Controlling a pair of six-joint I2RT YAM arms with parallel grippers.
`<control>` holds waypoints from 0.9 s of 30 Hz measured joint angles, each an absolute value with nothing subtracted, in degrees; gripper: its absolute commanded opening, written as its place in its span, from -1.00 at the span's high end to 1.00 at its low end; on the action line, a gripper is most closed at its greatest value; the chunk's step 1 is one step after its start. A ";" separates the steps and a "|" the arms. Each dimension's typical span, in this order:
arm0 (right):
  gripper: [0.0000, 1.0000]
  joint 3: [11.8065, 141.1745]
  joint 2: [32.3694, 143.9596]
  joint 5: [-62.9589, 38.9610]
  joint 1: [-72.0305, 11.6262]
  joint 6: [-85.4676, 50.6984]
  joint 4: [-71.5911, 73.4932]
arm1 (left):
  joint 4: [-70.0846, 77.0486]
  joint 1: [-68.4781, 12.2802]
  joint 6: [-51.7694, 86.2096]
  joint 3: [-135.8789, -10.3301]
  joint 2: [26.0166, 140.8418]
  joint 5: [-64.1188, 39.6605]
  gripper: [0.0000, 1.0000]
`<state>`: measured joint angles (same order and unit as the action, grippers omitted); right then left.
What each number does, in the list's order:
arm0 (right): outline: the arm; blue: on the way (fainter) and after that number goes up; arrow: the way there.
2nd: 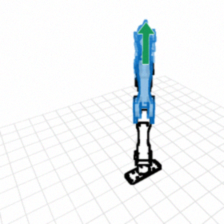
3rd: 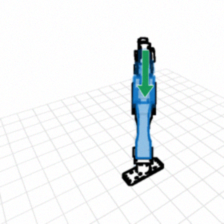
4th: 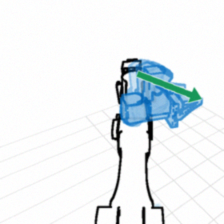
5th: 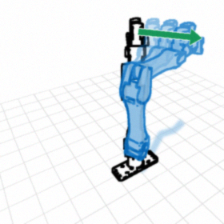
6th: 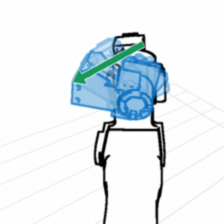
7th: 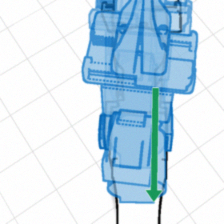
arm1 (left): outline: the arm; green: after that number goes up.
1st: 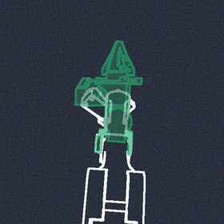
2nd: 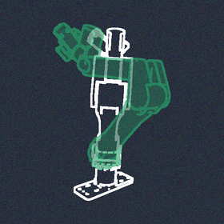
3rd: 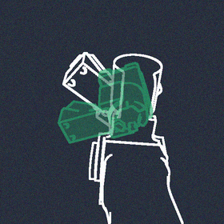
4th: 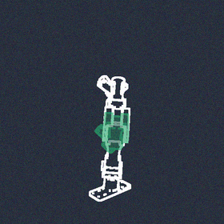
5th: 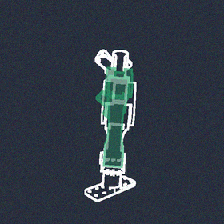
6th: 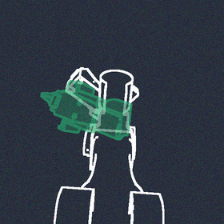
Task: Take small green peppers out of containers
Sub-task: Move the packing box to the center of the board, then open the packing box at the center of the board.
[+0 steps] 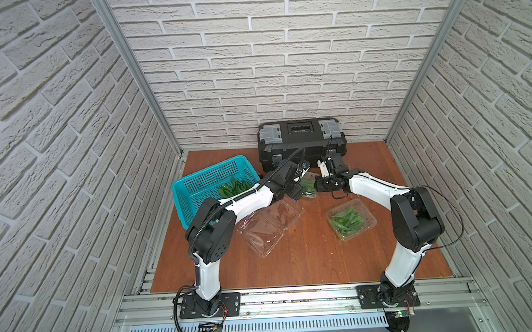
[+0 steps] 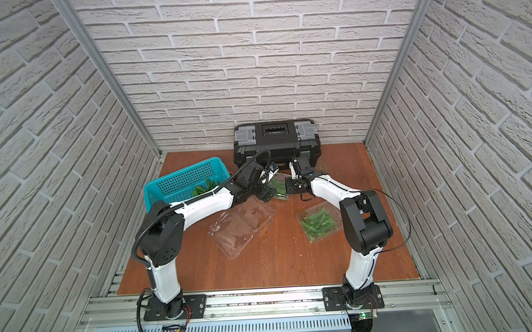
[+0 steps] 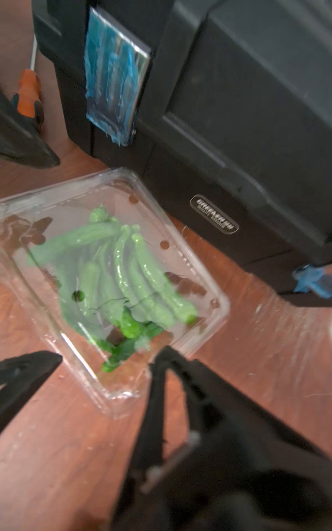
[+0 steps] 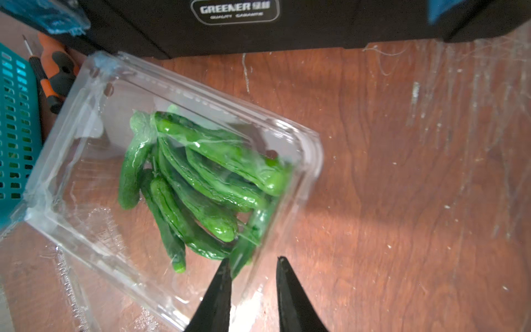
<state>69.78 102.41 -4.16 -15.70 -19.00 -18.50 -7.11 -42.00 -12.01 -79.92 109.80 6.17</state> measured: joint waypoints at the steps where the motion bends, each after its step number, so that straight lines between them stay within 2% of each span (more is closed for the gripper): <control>1: 0.44 69.28 101.82 -4.12 -15.59 -19.42 -18.65 | -7.44 -42.15 -12.82 -79.96 109.93 6.17 -0.96; 14: 0.44 66.19 98.08 -4.40 -14.48 -22.68 -20.43 | -12.80 -42.85 -19.66 -82.17 112.14 5.87 -0.96; 27: 0.45 65.82 96.20 -9.67 -14.46 -23.09 -21.47 | -9.45 -42.87 -21.71 -83.53 115.66 10.50 -0.96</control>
